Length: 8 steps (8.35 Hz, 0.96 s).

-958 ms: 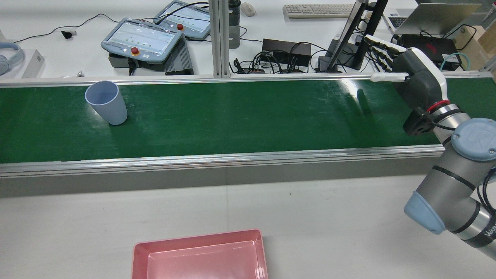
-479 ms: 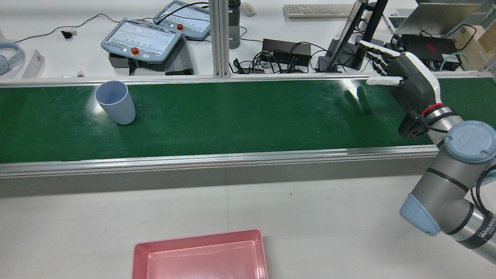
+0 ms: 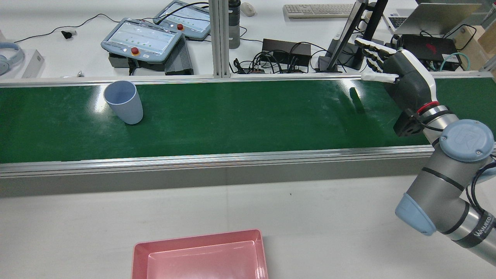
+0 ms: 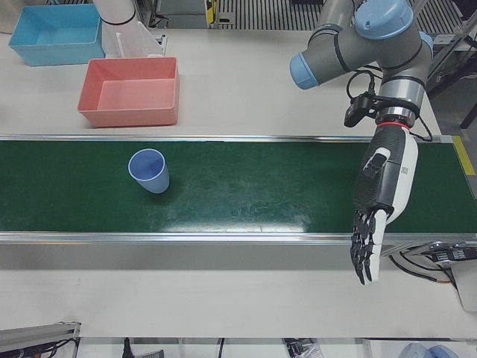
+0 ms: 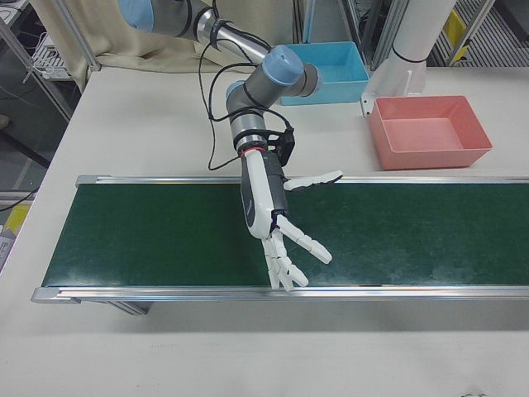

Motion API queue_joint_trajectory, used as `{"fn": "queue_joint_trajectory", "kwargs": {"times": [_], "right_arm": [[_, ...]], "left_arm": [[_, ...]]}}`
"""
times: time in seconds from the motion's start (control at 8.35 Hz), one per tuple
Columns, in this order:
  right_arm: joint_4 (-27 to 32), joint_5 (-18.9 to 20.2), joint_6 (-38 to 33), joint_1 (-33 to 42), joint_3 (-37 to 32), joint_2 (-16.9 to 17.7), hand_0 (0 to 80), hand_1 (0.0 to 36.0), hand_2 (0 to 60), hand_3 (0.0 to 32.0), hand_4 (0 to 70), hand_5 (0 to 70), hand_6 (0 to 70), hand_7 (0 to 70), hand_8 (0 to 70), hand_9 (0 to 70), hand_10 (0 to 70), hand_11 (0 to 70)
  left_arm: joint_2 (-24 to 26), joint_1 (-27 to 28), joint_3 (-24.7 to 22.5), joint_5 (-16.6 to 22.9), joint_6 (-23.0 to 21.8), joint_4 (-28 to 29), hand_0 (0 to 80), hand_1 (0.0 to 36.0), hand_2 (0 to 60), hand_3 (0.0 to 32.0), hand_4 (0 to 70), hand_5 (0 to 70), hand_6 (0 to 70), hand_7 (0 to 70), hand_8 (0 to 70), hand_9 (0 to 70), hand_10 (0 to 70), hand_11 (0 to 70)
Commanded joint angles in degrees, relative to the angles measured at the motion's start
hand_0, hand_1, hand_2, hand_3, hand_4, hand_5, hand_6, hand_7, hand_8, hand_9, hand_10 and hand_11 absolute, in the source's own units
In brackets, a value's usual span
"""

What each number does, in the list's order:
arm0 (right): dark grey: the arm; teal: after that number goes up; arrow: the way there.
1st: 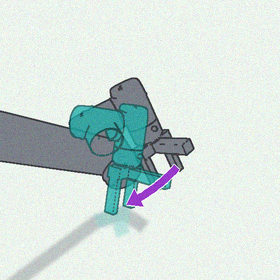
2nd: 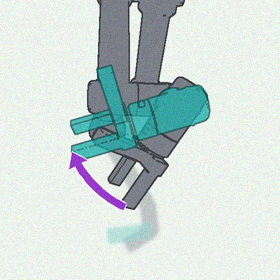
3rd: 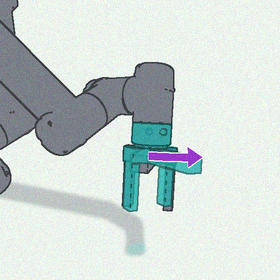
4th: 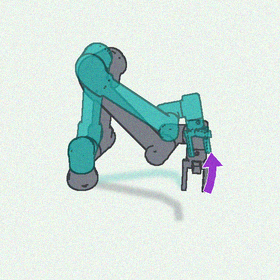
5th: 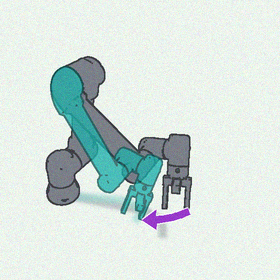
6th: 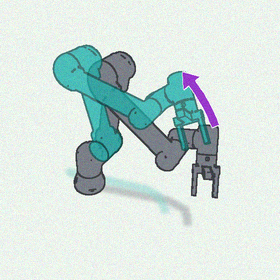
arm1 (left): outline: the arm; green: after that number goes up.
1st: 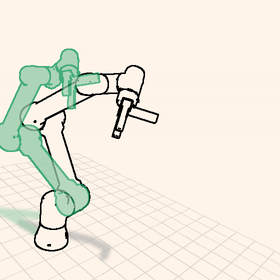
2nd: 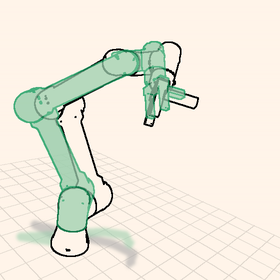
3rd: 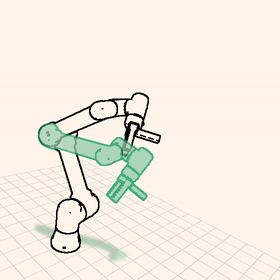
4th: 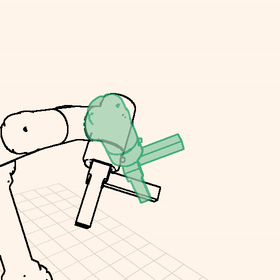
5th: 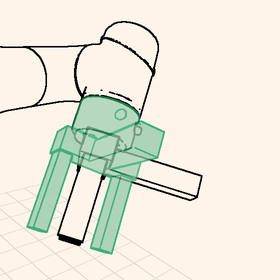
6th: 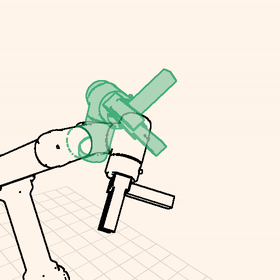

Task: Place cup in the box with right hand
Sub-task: 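Lower the right hand toward the belt ahead of the approaching cup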

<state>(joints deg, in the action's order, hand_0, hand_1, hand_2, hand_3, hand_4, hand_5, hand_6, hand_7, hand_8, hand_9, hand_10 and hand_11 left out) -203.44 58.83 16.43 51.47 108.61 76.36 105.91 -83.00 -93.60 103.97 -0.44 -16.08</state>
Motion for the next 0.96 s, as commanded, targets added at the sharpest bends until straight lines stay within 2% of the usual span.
{"fn": "queue_joint_trajectory", "kwargs": {"times": [0.0,0.12,0.24,0.36,0.48,0.6,0.84], "right_arm": [[-0.02,-0.21,0.00,-0.14,-0.07,-0.07,51.5,14.2,0.0,0.0,16.9,4.6,7.1,24.2,6.2,13.7,3.8,6.8],[-0.02,-0.21,0.00,-0.14,-0.07,-0.07,53.9,10.7,0.0,0.0,22.0,4.6,6.8,22.9,5.7,12.8,3.6,6.6],[-0.02,-0.21,0.00,-0.14,-0.07,-0.07,52.2,14.5,0.0,0.0,17.5,4.8,7.2,24.2,6.2,13.6,3.9,7.0],[-0.02,-0.21,0.00,-0.14,-0.07,-0.07,53.7,12.5,0.0,0.0,19.4,5.0,7.4,25.0,6.7,14.4,4.0,7.3],[-0.02,-0.12,0.00,-0.14,-0.07,-0.15,52.2,14.3,0.0,0.0,15.1,4.9,7.2,24.6,6.4,13.9,3.6,6.7],[-0.02,-0.12,0.00,-0.23,-0.07,-0.68,52.5,12.1,0.0,0.0,14.5,4.9,7.0,23.8,5.9,13.3,3.0,5.8],[-0.11,-0.12,0.09,-0.40,-0.07,-1.03,51.2,15.4,0.0,0.0,10.3,4.9,6.8,23.5,5.3,12.3,2.5,5.1]], "left_arm": [[0.00,-0.06,-0.01,0.00,0.00,0.00,0.0,0.0,0.0,0.0,0.0,0.0,0.0,0.0,0.0,0.0,0.0,0.0],[0.00,-0.06,-0.01,0.00,0.00,0.00,0.0,0.0,0.0,0.0,0.0,0.0,0.0,0.0,0.0,0.0,0.0,0.0],[0.00,-0.06,-0.01,0.00,0.00,0.00,0.0,0.0,0.0,0.0,0.0,0.0,0.0,0.0,0.0,0.0,0.0,0.0],[0.00,-0.06,-0.01,0.00,0.00,0.00,0.0,0.0,0.0,0.0,0.0,0.0,0.0,0.0,0.0,0.0,0.0,0.0],[0.00,-0.06,-0.01,0.00,0.00,0.00,0.0,0.0,0.0,0.0,0.0,0.0,0.0,0.0,0.0,0.0,0.0,0.0],[0.00,-0.06,-0.01,0.00,0.00,0.00,0.0,0.0,0.0,0.0,0.0,0.0,0.0,0.0,0.0,0.0,0.0,0.0],[0.00,-0.06,-0.01,0.00,0.00,0.00,0.0,0.0,0.0,0.0,0.0,0.0,0.0,0.0,0.0,0.0,0.0,0.0]]}}
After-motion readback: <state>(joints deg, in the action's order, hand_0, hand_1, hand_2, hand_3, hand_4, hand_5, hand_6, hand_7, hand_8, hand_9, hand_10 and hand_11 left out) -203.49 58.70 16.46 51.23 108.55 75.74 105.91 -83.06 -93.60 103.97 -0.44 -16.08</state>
